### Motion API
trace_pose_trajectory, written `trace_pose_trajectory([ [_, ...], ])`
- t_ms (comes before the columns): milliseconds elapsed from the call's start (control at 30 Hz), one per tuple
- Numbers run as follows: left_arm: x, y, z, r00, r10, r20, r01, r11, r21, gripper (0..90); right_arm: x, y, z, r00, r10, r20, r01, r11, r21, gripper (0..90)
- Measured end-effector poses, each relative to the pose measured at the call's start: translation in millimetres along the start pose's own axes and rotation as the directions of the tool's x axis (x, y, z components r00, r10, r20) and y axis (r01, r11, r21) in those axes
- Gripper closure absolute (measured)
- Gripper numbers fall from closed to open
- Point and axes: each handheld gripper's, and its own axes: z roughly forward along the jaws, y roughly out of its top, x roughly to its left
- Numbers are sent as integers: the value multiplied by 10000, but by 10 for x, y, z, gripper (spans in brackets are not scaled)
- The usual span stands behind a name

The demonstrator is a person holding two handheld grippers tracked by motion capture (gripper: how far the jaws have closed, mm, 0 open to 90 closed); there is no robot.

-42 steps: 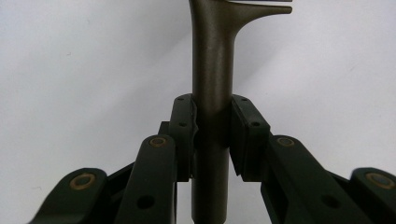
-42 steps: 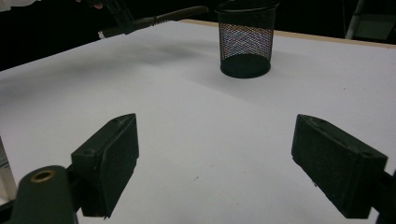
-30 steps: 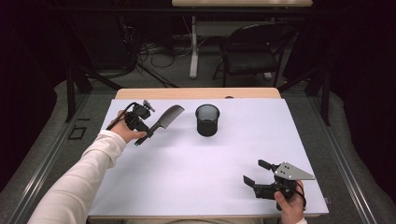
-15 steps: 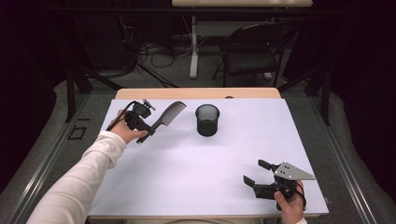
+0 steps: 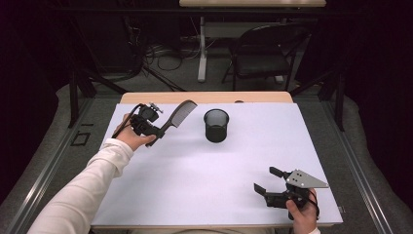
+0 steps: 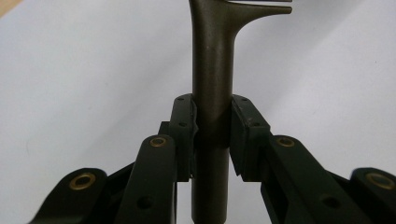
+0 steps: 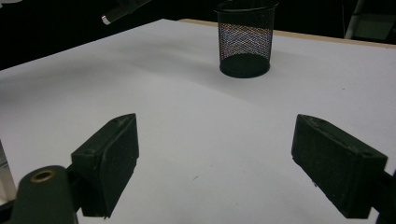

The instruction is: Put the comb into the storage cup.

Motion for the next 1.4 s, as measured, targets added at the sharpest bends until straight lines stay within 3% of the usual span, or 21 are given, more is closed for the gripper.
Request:
trace_pose_trajectory([
  [400,-82,21,-83,9998,41,-184,-56,9967,-812,727,0,0,1,10000,-4,-3,4,10000,-1,147],
  [800,-202,46,-136,9995,131,-288,-175,9875,-1566,726,7,-2,0,10000,85,-17,-85,10000,37,147],
  [1200,-341,82,-156,9995,238,-202,-278,9738,-2256,727,1,-3,1,10000,17,-16,-17,10000,35,147],
  [1400,-384,92,-171,9997,209,-132,-237,9629,-2690,726,1,-4,3,10000,56,-18,-56,10000,-22,147],
])
